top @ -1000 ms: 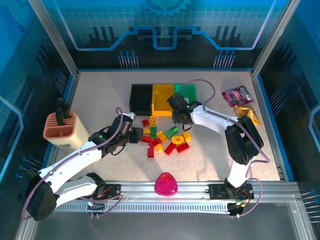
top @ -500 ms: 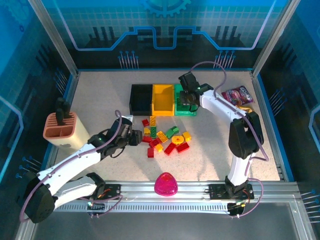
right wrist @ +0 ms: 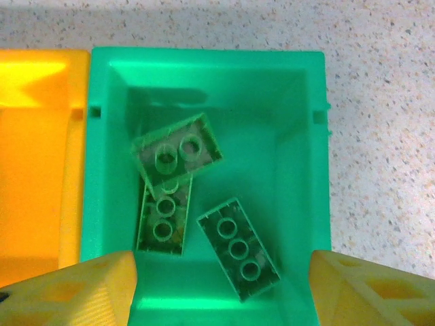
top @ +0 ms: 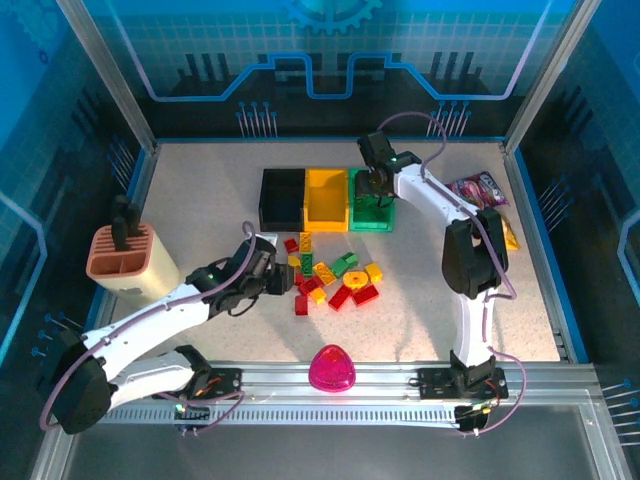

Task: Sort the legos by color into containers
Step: Place the lego in the container, then pick up the lego from the center of the table.

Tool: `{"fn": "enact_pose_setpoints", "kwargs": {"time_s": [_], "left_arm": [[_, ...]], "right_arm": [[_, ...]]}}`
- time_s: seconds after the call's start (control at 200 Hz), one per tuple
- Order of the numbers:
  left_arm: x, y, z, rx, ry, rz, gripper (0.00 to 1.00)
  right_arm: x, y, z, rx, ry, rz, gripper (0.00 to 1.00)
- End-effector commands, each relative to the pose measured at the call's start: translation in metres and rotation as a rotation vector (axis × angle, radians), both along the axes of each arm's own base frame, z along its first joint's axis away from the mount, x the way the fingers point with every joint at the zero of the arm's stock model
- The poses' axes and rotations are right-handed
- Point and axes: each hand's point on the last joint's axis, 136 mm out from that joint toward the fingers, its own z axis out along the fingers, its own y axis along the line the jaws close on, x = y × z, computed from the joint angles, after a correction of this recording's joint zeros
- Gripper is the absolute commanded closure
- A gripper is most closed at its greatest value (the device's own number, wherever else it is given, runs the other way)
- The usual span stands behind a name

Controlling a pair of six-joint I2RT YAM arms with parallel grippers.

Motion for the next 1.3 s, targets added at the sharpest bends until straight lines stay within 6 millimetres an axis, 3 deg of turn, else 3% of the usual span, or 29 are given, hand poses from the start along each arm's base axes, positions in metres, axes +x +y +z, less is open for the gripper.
{"fn": "enact_pose_setpoints", "kwargs": {"time_s": [0.0,0.33,0.53,0.72,1.011,1.296], "left_arm": [[0.007,-0.014,0.012,-0.026,-0.006,-0.015,0.57],[0.031,-0.048,0.002,0.021,0.074,-0.089,0.54],[0.05,-0.062,-0.014,0.08,0.134,-0.089,0.53],[0.063,-0.074,-0.036,0.118,0.201,-0.085,0.5],[0.074,-0.061,-0.068,0.195,0.257,-0.013,0.48],[0.077,-0.041,-0.08,0.239,0.276,0.03,0.47]], "right_arm": [[-0.022,-0.002,0.025,0.02,-0.042,0.01,0.32],[-0.08,-0.012,0.032,0.111,-0.098,0.024,0.34],[-0.096,-0.011,0.034,0.157,-0.11,0.032,0.34],[-0.106,-0.014,0.022,0.171,-0.098,0.028,0.34],[-0.113,-0.018,0.008,0.17,-0.078,0.018,0.35],[-0.114,-0.02,0.008,0.171,-0.082,0.01,0.35]]}}
